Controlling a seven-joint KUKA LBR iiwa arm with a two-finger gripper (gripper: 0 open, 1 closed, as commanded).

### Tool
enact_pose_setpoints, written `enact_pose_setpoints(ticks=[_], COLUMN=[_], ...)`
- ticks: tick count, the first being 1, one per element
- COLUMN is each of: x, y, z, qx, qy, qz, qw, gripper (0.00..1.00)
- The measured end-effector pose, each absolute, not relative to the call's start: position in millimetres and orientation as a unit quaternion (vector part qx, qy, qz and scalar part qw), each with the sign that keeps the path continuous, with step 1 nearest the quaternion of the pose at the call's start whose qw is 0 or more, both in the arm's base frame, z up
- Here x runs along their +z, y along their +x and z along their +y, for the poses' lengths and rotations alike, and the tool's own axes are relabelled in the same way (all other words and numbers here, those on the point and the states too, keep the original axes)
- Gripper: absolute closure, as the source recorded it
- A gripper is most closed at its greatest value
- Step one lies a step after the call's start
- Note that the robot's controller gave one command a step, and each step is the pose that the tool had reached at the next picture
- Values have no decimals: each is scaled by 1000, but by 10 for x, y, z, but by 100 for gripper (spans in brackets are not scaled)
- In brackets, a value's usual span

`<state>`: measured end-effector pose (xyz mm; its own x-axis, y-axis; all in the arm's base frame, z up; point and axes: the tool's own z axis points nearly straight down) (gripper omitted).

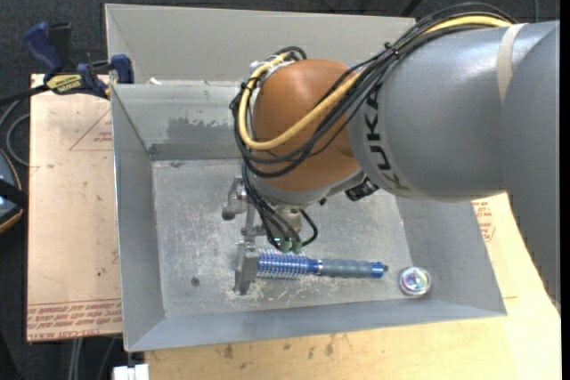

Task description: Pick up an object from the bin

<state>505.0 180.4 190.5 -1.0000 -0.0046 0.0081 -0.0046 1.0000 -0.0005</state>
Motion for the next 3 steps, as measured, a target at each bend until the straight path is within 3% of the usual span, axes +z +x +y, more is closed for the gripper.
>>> enact_pose_setpoints(ticks=[1, 2, 3], x=[903, 944, 2302], y=[4951, 4969, 5006], z=[1261, 1289, 1518], qx=[2, 0, -2], qy=[-45, -43, -39], qz=[-999, -999, -999], qw=[4, 1, -4], gripper=[0, 100, 100])
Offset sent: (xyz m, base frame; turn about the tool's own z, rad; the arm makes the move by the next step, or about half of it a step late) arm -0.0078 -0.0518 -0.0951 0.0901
